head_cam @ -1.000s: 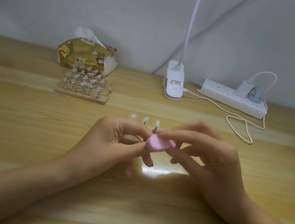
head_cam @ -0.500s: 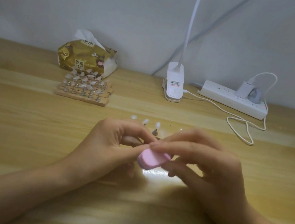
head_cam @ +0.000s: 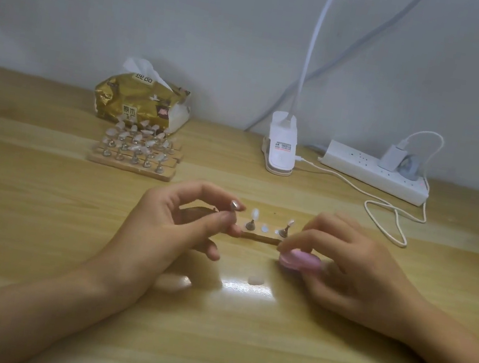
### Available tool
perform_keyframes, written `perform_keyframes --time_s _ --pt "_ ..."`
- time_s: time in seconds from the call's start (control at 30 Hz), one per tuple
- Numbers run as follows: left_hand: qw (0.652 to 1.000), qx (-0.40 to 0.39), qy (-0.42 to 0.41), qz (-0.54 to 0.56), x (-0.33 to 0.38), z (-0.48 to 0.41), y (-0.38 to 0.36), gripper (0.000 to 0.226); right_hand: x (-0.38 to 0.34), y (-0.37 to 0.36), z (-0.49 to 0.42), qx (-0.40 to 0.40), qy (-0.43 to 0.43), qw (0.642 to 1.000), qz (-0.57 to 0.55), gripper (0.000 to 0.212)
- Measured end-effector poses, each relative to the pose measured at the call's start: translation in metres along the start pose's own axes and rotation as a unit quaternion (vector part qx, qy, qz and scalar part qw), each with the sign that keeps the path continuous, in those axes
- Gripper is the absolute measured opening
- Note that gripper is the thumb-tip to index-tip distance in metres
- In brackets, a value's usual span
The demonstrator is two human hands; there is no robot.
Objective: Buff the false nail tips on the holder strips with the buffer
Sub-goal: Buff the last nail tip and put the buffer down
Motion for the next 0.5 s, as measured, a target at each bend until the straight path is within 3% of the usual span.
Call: perform_keyframes --time_s 0.17,0.3,0.5 --pt "1.000 -0.012 0.002 0.016 -0.001 0.001 -0.003 0.008 -0.008 0.004 0.003 0.073 -0.001 0.995 0.070 0.020" --pt "1.000 -0.026 0.001 0.007 0.002 0.001 -0.008 0.010 -0.034 -0.005 0.002 0.036 0.029 0.997 0.059 0.027" --pt "0.998 -0.050 0.030 -0.010 -0.001 0.002 -0.011 0.012 -0.044 -0.013 -0.001 0.019 0.009 0.998 0.067 0.008"
Point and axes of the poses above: each hand's wrist, its own z-axis away from the middle knuckle, its own y-axis out of the back of the hand, x = y × z, the point moved 5 cm from there along -z, towards the middle knuckle, and after that the axes turned 15 degrees about -y, right-handed, at the moved point
